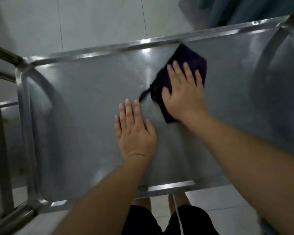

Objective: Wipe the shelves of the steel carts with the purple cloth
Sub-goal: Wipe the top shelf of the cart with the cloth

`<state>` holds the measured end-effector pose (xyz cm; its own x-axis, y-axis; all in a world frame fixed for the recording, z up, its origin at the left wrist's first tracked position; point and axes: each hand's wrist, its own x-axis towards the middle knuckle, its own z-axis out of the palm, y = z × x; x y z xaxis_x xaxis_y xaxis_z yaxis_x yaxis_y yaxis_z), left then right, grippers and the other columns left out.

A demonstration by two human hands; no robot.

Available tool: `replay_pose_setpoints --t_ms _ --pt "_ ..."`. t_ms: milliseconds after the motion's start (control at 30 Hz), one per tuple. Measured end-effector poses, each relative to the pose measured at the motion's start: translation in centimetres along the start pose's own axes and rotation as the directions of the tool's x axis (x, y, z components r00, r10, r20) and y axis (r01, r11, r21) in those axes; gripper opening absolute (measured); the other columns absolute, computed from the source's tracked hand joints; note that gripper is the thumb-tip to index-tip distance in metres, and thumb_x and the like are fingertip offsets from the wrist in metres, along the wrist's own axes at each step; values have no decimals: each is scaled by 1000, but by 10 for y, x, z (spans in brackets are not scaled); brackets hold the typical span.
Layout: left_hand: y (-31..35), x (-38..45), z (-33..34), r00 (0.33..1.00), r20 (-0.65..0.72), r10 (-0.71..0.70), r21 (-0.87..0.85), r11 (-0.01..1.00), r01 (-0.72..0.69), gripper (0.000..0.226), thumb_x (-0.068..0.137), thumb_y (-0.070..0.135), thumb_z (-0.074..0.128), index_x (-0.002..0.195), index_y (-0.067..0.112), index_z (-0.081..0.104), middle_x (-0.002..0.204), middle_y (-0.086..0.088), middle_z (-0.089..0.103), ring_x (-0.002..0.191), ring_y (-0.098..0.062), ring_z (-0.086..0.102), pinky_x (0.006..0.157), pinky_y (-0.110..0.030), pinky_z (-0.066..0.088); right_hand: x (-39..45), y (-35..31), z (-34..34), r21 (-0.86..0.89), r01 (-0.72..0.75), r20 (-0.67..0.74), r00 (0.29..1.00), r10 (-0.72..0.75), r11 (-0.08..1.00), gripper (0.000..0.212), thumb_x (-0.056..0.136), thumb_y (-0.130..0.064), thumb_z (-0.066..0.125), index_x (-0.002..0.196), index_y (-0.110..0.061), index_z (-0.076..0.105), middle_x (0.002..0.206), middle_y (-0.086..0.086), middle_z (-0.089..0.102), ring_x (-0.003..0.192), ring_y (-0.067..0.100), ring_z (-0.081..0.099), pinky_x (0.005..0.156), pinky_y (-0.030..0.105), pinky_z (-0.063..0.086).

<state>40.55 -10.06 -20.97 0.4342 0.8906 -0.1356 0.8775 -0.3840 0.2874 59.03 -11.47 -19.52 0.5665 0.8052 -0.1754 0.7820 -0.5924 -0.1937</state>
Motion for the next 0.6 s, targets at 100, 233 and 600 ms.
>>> replay_pose_setpoints --t_ms 100,233,600 --pt "2 1 -5 999 46 -19 -5 1000 19 72 102 41 37 169 23 20 177 -1 11 164 -21 4 132 -42 -3 71 -25 -16 1 -76 72 994 76 997 76 99 -53 22 167 -22 9 175 -3 4 161 24 1 128 50 -3" --pt "2 8 -30 985 171 -28 -89 995 44 75 103 35 45 170 29 13 178 5 1 163 -14 -7 129 -36 -12 94 -41 -30 -12 -104 172 980 105 994 72 106 -49 21 167 -22 -7 174 -5 -12 160 25 -12 128 50 -6" --pt "-134 31 -59 981 191 39 101 993 -59 69 110 51 22 170 30 -6 178 6 -12 162 -14 -17 130 -40 -13 73 -35 -23 -32 -109 153 982 113 994 76 100 -51 19 167 -24 -1 175 -4 -5 161 25 -6 129 51 -3"
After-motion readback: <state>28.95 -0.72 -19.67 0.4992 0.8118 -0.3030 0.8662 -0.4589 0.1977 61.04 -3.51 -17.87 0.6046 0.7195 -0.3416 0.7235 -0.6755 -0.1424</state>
